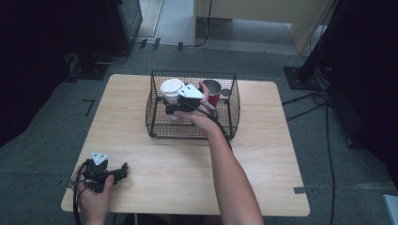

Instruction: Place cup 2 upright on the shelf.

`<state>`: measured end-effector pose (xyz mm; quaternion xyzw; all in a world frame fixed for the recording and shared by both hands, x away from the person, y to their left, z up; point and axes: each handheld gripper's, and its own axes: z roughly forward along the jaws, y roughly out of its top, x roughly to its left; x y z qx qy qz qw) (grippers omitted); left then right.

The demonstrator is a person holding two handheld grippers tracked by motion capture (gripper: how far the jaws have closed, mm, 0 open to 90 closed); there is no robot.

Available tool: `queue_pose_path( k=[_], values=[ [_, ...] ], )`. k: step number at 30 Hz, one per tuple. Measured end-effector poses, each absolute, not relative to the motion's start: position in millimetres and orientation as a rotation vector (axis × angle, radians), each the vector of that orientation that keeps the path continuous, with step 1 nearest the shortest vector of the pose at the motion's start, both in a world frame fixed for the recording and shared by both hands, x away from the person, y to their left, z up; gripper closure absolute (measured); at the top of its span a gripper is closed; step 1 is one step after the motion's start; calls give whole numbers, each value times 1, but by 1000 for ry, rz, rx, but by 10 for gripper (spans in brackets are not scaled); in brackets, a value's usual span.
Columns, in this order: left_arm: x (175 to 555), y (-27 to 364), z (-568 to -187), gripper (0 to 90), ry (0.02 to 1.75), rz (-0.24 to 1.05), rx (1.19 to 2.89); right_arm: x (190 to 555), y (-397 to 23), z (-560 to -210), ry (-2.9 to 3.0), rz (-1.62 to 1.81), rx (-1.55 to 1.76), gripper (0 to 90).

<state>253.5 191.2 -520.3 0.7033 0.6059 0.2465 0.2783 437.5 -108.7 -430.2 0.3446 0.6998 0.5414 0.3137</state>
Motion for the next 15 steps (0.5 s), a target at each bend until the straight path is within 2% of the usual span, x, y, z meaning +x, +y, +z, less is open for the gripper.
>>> queue_pose_path(
  k=[15],
  values=[
    [254,191,-520,1,1625,663,1889,426,-134,-410,1824,1415,834,0]
  ],
)
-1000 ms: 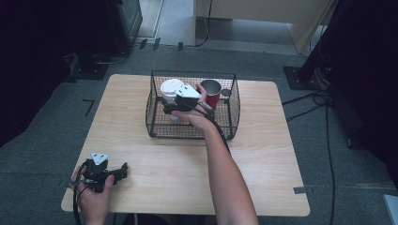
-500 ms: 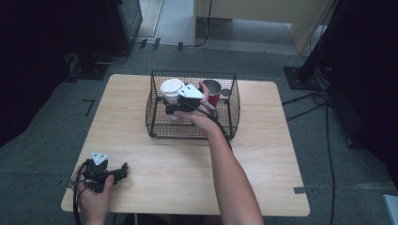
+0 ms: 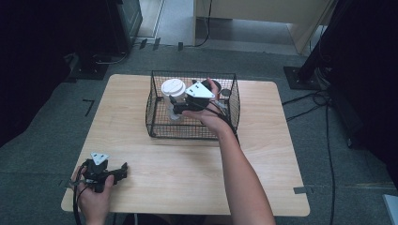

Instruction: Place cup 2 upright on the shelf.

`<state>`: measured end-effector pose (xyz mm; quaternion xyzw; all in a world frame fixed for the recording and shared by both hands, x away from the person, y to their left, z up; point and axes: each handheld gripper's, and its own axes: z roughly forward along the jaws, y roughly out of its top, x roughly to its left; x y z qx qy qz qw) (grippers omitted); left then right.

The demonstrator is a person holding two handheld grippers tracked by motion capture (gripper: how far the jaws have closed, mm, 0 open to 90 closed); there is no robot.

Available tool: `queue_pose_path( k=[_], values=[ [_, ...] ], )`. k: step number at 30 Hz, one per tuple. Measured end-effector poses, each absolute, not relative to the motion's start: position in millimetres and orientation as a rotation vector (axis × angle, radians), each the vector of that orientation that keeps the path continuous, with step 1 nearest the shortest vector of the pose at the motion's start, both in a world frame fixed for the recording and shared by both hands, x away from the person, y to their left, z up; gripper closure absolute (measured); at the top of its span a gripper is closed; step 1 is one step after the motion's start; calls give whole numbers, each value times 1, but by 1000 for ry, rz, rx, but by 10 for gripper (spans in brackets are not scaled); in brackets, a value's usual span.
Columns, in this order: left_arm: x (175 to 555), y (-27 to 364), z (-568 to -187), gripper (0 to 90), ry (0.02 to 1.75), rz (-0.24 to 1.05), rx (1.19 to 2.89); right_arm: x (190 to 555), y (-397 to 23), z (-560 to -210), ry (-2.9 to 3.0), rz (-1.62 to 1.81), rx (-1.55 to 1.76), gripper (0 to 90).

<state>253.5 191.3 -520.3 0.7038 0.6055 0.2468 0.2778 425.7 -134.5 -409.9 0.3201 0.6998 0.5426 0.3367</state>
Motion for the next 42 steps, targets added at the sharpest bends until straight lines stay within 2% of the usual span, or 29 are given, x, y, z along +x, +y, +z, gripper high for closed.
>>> queue_pose_path(
  k=[9,19,42],
  values=[
    [254,191,-520,1,1626,662,1888,414,-152,-394,1776,1451,836,0],
    [254,191,-520,1,1626,661,1886,385,-169,-389,1759,1448,827,0],
    [254,191,-520,0,1626,663,1884,325,-220,-411,1719,1403,887,0]
  ],
)
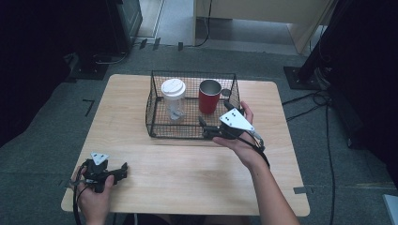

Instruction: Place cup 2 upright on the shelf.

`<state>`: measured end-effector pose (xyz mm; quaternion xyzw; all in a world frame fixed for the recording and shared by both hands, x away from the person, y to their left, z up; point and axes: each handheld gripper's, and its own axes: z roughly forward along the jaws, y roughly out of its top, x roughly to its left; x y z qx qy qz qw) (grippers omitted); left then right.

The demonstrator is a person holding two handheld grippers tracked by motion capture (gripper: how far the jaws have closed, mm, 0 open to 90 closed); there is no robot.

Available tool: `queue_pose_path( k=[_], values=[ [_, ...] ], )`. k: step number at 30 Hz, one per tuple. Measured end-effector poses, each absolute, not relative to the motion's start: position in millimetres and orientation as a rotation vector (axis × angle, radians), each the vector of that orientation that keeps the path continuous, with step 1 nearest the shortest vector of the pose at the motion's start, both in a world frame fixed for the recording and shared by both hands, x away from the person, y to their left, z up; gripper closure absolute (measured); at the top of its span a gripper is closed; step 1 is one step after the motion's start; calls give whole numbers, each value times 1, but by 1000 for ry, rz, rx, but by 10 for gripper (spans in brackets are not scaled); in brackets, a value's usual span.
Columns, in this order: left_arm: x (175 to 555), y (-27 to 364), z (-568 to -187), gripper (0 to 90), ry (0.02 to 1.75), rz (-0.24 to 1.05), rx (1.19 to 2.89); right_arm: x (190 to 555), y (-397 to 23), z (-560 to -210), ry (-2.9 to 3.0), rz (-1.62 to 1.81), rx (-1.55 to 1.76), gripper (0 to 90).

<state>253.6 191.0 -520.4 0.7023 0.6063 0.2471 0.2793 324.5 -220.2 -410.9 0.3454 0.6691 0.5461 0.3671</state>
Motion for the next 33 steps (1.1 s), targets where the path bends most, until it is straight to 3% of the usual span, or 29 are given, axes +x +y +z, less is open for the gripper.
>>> queue_pose_path(
  k=[33],
  values=[
    [253,191,-520,1,1625,663,1887,264,-311,-457,1625,1308,1065,0]
  ],
)
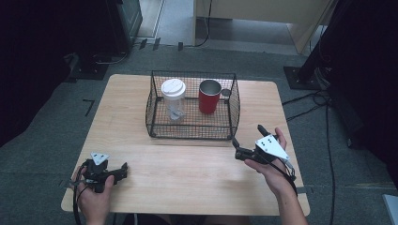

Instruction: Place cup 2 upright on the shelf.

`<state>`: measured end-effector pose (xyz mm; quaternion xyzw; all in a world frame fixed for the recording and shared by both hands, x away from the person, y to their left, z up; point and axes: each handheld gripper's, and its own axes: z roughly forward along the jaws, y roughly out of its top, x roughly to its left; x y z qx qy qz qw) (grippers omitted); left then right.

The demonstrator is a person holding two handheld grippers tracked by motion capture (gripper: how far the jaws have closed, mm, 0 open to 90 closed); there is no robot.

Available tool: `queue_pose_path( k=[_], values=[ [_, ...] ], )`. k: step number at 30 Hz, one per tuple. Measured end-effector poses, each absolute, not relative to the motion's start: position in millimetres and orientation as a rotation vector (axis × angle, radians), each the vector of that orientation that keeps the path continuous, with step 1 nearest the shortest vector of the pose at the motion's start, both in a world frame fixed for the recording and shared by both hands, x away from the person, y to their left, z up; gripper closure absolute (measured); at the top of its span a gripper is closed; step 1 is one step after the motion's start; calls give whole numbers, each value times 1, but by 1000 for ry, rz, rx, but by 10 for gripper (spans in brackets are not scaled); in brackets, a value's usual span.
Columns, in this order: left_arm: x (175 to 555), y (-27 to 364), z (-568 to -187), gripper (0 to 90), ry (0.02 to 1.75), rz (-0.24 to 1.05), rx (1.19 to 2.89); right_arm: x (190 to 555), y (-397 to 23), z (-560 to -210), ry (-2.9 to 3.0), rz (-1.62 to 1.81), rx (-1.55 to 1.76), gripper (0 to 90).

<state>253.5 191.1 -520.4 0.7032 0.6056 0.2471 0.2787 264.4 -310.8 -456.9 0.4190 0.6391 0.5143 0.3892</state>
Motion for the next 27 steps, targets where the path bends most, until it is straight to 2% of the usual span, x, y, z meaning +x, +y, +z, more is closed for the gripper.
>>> queue_pose_path(
  k=[27],
  values=[
    [253,191,-520,1,1619,661,1894,221,-389,-502,1550,1180,1256,0]
  ],
)
